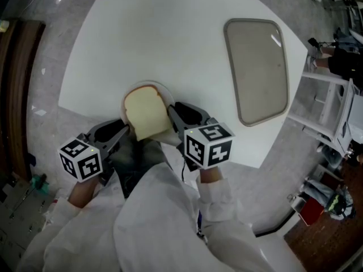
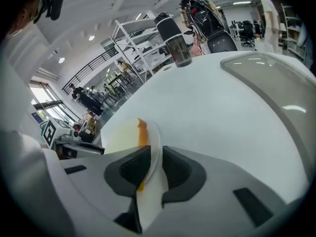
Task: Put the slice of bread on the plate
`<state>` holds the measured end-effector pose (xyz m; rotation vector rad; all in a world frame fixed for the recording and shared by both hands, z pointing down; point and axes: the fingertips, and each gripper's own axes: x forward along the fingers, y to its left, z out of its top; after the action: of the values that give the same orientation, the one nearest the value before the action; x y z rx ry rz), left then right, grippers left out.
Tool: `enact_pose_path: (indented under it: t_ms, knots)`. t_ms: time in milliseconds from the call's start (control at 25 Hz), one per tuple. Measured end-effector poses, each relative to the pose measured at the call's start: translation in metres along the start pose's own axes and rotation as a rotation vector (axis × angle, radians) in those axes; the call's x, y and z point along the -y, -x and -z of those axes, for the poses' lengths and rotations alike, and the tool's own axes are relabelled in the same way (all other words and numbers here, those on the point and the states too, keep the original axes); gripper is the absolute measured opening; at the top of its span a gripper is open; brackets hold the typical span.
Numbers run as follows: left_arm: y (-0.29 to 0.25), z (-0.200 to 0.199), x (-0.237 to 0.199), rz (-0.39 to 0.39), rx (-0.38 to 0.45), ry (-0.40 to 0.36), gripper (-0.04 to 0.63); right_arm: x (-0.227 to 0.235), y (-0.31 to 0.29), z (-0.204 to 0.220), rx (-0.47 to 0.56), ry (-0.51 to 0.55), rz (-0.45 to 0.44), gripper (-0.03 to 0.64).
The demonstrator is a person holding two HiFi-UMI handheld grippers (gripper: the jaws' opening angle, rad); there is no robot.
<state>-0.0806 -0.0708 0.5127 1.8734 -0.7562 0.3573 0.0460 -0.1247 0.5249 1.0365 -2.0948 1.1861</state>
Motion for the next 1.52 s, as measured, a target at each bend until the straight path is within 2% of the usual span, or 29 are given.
enact_pose_path:
  t_ms: [360,680,1160,1520]
  knots:
    - [0.000,-0.003,-0.005,-0.007,0.001,-0.005,0.092,-0.001,-0.003,0.000,0.016,-0.010,0.007,0.078]
    - [0.001,-0.004,-0.007,-0.014,-0.005,-0.014,0.091,-0.004,-0.004,0.001,0.042,0.025,0.043,0.075]
    - [0.000,-0.004,-0.009,-0.026,-0.032,-0.019,0.075,-0.004,0.002,0.008,0.064,-0.042,0.086,0.067]
    - [-0.002,-0.006,-0.011,-0.065,-0.071,-0.062,0.071,-0.005,0.007,0.018,0.058,-0.091,0.117,0.067]
